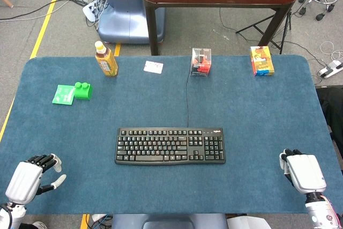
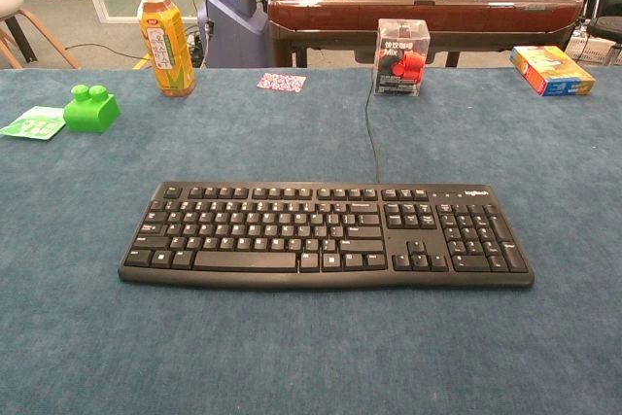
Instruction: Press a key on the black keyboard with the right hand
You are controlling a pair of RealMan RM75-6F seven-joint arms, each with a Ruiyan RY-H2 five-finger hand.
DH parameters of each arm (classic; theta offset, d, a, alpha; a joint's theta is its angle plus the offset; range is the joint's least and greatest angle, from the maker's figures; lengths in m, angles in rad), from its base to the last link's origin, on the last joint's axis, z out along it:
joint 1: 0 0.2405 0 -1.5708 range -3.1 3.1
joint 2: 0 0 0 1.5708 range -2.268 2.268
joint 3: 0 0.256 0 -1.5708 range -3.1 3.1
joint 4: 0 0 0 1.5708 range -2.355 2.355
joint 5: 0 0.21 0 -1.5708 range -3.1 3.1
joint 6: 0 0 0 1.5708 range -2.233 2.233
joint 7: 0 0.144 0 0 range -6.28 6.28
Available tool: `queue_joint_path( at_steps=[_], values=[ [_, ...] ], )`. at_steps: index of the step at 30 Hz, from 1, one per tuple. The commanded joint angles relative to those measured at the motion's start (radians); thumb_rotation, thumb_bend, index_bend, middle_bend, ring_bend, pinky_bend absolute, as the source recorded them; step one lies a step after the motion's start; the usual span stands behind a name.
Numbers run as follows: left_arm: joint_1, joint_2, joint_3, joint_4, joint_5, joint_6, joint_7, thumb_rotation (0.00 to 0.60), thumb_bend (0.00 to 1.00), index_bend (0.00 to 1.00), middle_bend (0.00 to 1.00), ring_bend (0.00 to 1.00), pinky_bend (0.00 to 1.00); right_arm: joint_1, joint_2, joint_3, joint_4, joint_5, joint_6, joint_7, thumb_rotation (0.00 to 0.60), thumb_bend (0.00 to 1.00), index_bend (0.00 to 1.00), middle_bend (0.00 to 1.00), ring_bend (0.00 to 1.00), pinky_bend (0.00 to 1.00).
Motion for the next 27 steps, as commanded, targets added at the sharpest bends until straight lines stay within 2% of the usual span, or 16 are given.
queue_joint_path(
  at_steps=[1, 8, 11, 13, 19, 22, 25, 27],
  values=[
    [0.0, 0.0, 0.002, 0.001, 0.001, -0.001, 0.002, 0.6, 0.17, 0.62, 0.5, 0.5, 0.56, 0.002, 0.0, 0.001, 0.0, 0.004, -0.003, 0.005, 0.6, 0.54, 0.65, 0.46, 0.44, 0.68],
    [0.001, 0.003, 0.003, -0.002, 0.003, 0.003, 0.004, 0.6, 0.17, 0.62, 0.5, 0.5, 0.57, 0.004, -0.002, 0.003, 0.006, -0.01, 0.002, 0.014, 0.6, 0.54, 0.64, 0.47, 0.44, 0.69],
    [0.004, 0.004, 0.002, -0.002, -0.001, 0.004, 0.006, 0.6, 0.17, 0.62, 0.5, 0.5, 0.58, 0.018, -0.012, 0.012, 0.023, -0.016, -0.011, 0.029, 0.6, 0.54, 0.6, 0.52, 0.53, 0.91],
    [0.006, 0.004, 0.004, -0.002, 0.0, 0.007, 0.009, 0.6, 0.17, 0.62, 0.5, 0.5, 0.59, 0.027, -0.021, 0.016, 0.037, -0.02, -0.021, 0.04, 0.6, 0.54, 0.55, 0.61, 0.65, 1.0],
    [0.003, 0.002, 0.007, 0.003, 0.006, 0.004, 0.01, 0.6, 0.17, 0.62, 0.5, 0.51, 0.63, 0.076, -0.043, 0.035, 0.058, -0.037, -0.067, 0.024, 0.6, 0.54, 0.44, 0.85, 0.85, 1.0],
    [0.004, 0.002, 0.005, 0.002, 0.004, 0.006, 0.007, 0.6, 0.17, 0.62, 0.5, 0.5, 0.63, 0.128, -0.063, 0.069, 0.068, -0.045, -0.105, 0.016, 0.6, 0.57, 0.43, 0.98, 0.97, 1.0],
    [0.004, 0.001, 0.008, 0.004, 0.006, 0.005, 0.008, 0.6, 0.17, 0.62, 0.5, 0.51, 0.63, 0.189, -0.084, 0.102, 0.075, -0.036, -0.163, 0.002, 0.6, 0.67, 0.43, 1.0, 1.0, 1.0],
    [0.003, -0.001, 0.008, 0.006, 0.007, 0.003, 0.013, 0.6, 0.17, 0.62, 0.5, 0.51, 0.63, 0.236, -0.099, 0.125, 0.075, -0.012, -0.217, -0.027, 0.6, 0.7, 0.43, 1.0, 1.0, 1.0]
  ],
)
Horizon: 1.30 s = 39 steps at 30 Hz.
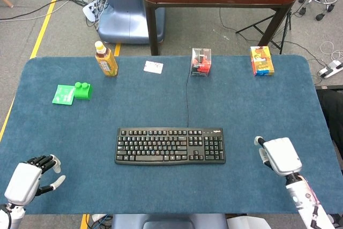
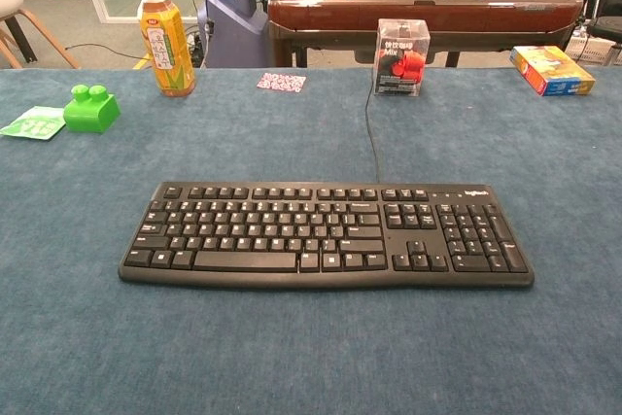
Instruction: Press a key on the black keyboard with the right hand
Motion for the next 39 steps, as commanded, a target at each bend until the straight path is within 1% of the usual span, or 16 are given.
queue_joint_path(
  at_steps=[1, 5, 9, 13, 20, 26, 29, 36, 39],
  values=[
    [0.0, -0.001, 0.001, 0.003, 0.001, -0.002, 0.005, 0.6, 0.17, 0.62, 0.5, 0.51, 0.63, 0.088, -0.034, 0.049, 0.005, 0.041, -0.097, -0.053, 0.6, 0.71, 0.43, 1.0, 1.0, 1.0],
    [0.003, 0.0, 0.001, 0.003, -0.004, 0.001, -0.002, 0.6, 0.17, 0.62, 0.5, 0.5, 0.63, 0.181, -0.074, 0.091, 0.012, 0.128, -0.199, -0.134, 0.6, 0.78, 0.43, 1.0, 1.0, 1.0],
    [0.005, 0.002, 0.001, 0.006, -0.008, 0.002, -0.008, 0.6, 0.17, 0.62, 0.5, 0.5, 0.63, 0.267, -0.119, 0.115, 0.053, 0.202, -0.292, -0.167, 0.6, 0.82, 0.43, 1.0, 1.0, 1.0],
    [0.006, 0.001, 0.001, 0.008, -0.014, -0.001, -0.011, 0.6, 0.17, 0.62, 0.5, 0.51, 0.63, 0.346, -0.183, 0.122, 0.127, 0.236, -0.358, -0.197, 0.6, 0.85, 0.43, 1.0, 1.0, 1.0],
    [0.011, 0.007, 0.001, 0.005, -0.019, 0.004, -0.02, 0.6, 0.17, 0.62, 0.5, 0.5, 0.63, 0.454, -0.298, 0.116, 0.252, 0.241, -0.434, -0.199, 0.6, 0.87, 0.43, 1.0, 1.0, 1.0],
    [0.013, 0.009, 0.0, 0.008, -0.023, 0.004, -0.027, 0.6, 0.17, 0.62, 0.5, 0.51, 0.63, 0.523, -0.368, 0.103, 0.321, 0.21, -0.47, -0.182, 0.6, 0.87, 0.43, 1.0, 1.0, 1.0],
    [0.014, 0.009, -0.001, 0.009, -0.025, 0.005, -0.032, 0.6, 0.17, 0.62, 0.5, 0.5, 0.63, 0.548, -0.394, 0.093, 0.343, 0.168, -0.47, -0.155, 0.6, 0.87, 0.43, 1.0, 1.0, 1.0],
    [0.019, 0.009, 0.0, 0.015, -0.027, 0.01, -0.033, 0.6, 0.17, 0.62, 0.5, 0.5, 0.63, 0.591, -0.452, 0.044, 0.43, -0.002, -0.439, -0.026, 0.6, 0.87, 0.43, 1.0, 1.0, 1.0],
    [0.022, 0.009, 0.0, 0.015, -0.029, 0.011, -0.032, 0.6, 0.17, 0.62, 0.5, 0.5, 0.63, 0.608, -0.474, 0.03, 0.469, -0.046, -0.434, 0.03, 0.6, 0.87, 0.43, 1.0, 1.0, 1.0]
  ],
)
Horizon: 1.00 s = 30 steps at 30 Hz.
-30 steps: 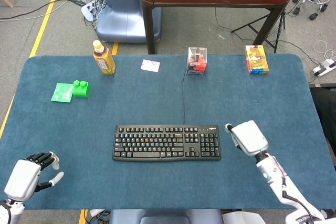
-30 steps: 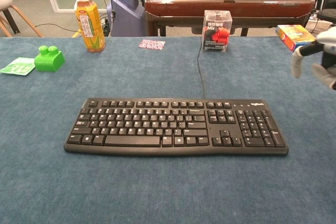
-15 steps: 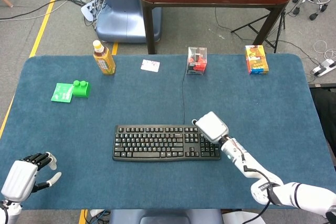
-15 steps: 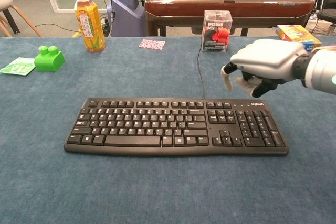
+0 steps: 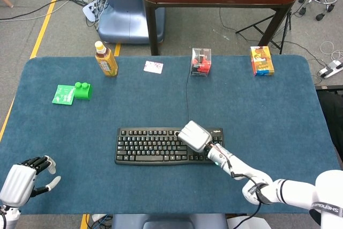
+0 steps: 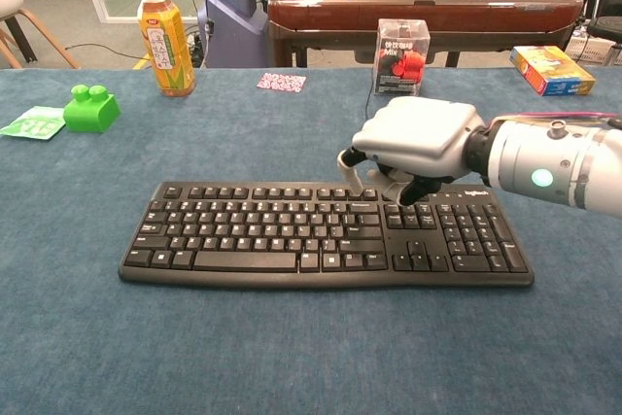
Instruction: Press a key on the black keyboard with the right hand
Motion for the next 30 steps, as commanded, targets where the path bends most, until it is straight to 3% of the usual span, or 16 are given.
queue_joint_path(
  at_steps=[1, 11, 30],
  values=[
    [0.002, 0.0, 0.001, 0.0, -0.001, 0.001, -0.001, 0.6, 0.17, 0.62, 0.5, 0.5, 0.63, 0.031, -0.037, -0.027, 0.059, -0.063, 0.012, 0.074, 0.6, 0.87, 0.43, 1.0, 1.0, 1.0],
    [0.008, 0.004, 0.003, 0.001, 0.001, 0.007, -0.004, 0.6, 0.17, 0.62, 0.5, 0.51, 0.63, 0.066, -0.083, -0.049, 0.109, -0.111, 0.02, 0.134, 0.6, 0.87, 0.43, 1.0, 1.0, 1.0],
    [0.011, 0.005, 0.001, -0.001, 0.0, 0.005, 0.001, 0.6, 0.17, 0.62, 0.5, 0.5, 0.63, 0.073, -0.089, -0.075, 0.106, -0.103, 0.022, 0.117, 0.6, 0.87, 0.43, 1.0, 1.0, 1.0]
  ],
)
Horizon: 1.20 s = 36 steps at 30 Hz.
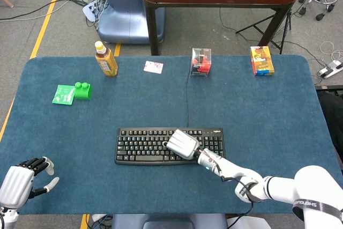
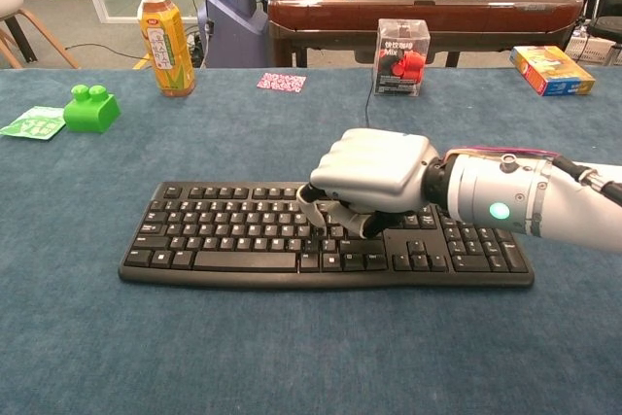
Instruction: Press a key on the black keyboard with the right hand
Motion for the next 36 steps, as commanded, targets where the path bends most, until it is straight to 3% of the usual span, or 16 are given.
queue_joint_path(
  at_steps=[1, 23, 31, 33, 36],
  values=[
    [0.001, 0.0, 0.0, 0.001, 0.0, 0.0, 0.001, 0.6, 0.17, 0.62, 0.5, 0.5, 0.63, -0.002, 0.003, -0.002, -0.004, 0.004, 0.001, -0.004, 0.6, 0.87, 0.43, 1.0, 1.0, 1.0],
    [0.004, 0.001, -0.002, -0.001, 0.001, 0.003, 0.001, 0.6, 0.17, 0.62, 0.5, 0.5, 0.63, 0.001, -0.011, -0.013, 0.009, 0.021, -0.003, -0.01, 0.6, 0.87, 0.43, 1.0, 1.0, 1.0],
    [0.003, -0.001, -0.002, 0.003, -0.002, -0.003, 0.003, 0.6, 0.17, 0.62, 0.5, 0.5, 0.63, -0.024, 0.052, 0.002, -0.079, 0.004, 0.08, 0.019, 0.6, 0.85, 0.42, 1.0, 1.0, 1.0],
    [0.003, -0.003, -0.002, 0.005, -0.003, -0.005, 0.005, 0.6, 0.17, 0.62, 0.5, 0.5, 0.63, -0.038, 0.093, 0.002, -0.126, 0.0, 0.105, 0.009, 0.6, 0.81, 0.42, 0.95, 0.97, 1.0],
    [0.002, -0.005, -0.002, 0.005, -0.002, -0.006, 0.008, 0.6, 0.17, 0.61, 0.5, 0.51, 0.63, -0.074, 0.163, 0.002, -0.205, 0.016, 0.146, -0.075, 0.6, 0.69, 0.42, 0.75, 0.87, 1.0]
  ],
)
